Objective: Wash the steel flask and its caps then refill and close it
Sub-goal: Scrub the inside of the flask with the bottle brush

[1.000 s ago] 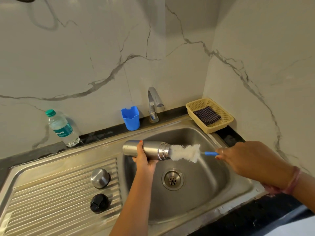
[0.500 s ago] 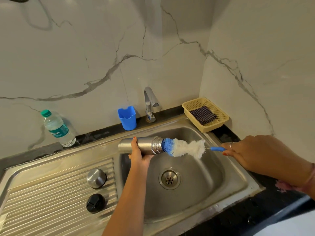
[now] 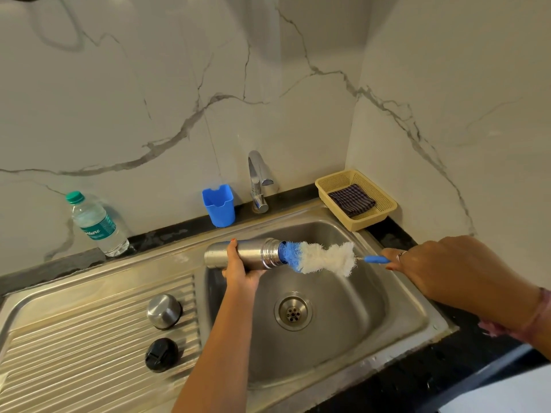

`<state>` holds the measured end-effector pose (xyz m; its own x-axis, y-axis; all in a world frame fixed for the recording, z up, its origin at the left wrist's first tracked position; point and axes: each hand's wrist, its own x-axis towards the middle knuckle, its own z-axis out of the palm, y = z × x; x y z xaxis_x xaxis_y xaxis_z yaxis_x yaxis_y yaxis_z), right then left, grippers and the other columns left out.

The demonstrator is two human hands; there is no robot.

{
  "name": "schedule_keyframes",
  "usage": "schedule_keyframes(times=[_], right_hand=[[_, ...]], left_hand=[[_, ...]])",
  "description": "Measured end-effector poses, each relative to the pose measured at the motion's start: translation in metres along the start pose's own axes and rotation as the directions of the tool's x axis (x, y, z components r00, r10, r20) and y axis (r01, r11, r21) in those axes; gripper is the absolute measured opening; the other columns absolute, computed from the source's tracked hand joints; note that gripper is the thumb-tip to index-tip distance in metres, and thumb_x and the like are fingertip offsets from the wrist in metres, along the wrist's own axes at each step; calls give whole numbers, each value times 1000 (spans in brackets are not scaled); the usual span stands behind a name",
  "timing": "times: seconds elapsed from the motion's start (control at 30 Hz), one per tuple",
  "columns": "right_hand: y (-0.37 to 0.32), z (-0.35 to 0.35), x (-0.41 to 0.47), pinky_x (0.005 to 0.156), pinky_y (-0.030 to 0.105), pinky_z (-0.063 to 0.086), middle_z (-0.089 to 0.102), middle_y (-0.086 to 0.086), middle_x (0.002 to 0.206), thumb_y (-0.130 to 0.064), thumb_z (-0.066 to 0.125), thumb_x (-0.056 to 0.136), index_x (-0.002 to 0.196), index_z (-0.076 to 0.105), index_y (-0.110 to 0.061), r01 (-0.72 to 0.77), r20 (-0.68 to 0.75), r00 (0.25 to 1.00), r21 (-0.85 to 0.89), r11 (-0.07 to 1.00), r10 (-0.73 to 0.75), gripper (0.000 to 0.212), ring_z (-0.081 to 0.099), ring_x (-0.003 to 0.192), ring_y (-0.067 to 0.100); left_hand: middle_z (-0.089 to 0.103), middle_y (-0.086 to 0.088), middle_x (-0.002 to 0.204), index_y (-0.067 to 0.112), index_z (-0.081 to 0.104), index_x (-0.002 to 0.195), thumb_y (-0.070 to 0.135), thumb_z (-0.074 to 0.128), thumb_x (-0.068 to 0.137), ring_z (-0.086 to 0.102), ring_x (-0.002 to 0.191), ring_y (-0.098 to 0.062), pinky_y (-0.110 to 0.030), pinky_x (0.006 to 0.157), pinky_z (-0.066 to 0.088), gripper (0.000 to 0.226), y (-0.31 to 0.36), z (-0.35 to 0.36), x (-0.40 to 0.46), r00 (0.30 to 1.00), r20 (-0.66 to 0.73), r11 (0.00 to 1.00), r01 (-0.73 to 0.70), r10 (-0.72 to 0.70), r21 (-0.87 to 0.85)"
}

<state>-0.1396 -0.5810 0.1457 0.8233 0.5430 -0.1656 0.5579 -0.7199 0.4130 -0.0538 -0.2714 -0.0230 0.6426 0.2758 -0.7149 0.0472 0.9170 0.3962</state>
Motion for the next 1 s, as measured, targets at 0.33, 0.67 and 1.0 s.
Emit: schedule_keyframes(times=[0.33, 0.67, 1.0], right_hand=[[22, 12, 2, 63, 18, 48, 49, -8, 63, -54, 28, 98, 115, 59, -30, -163, 142, 982, 288, 944, 126, 43, 45, 51, 6], [28, 1, -9, 59, 19, 41, 47, -8, 65, -49, 28, 100, 106, 58, -25, -137, 164, 982, 289, 947, 92, 39, 40, 51, 6], [24, -14, -23, 48, 17, 31, 37, -7, 63, -45, 17, 102, 134, 43, -29, -76, 77, 994, -25, 997, 78, 44, 35, 48, 6]], left_hand=[[58, -16, 126, 24, 32, 147, 25, 82, 78, 63, 107, -38, -67, 90, 50, 86, -12, 4, 4, 997, 57, 999, -40, 42, -30], [60, -17, 124, 25, 31, 147, 26, 85, 73, 66, 106, -38, -63, 89, 53, 91, -28, 1, -3, 994, 103, 995, -29, 39, -98], [59, -17, 124, 27, 28, 148, 25, 86, 72, 65, 104, -39, -65, 85, 53, 95, -28, 10, -5, 999, 39, 990, -22, 28, -141]])
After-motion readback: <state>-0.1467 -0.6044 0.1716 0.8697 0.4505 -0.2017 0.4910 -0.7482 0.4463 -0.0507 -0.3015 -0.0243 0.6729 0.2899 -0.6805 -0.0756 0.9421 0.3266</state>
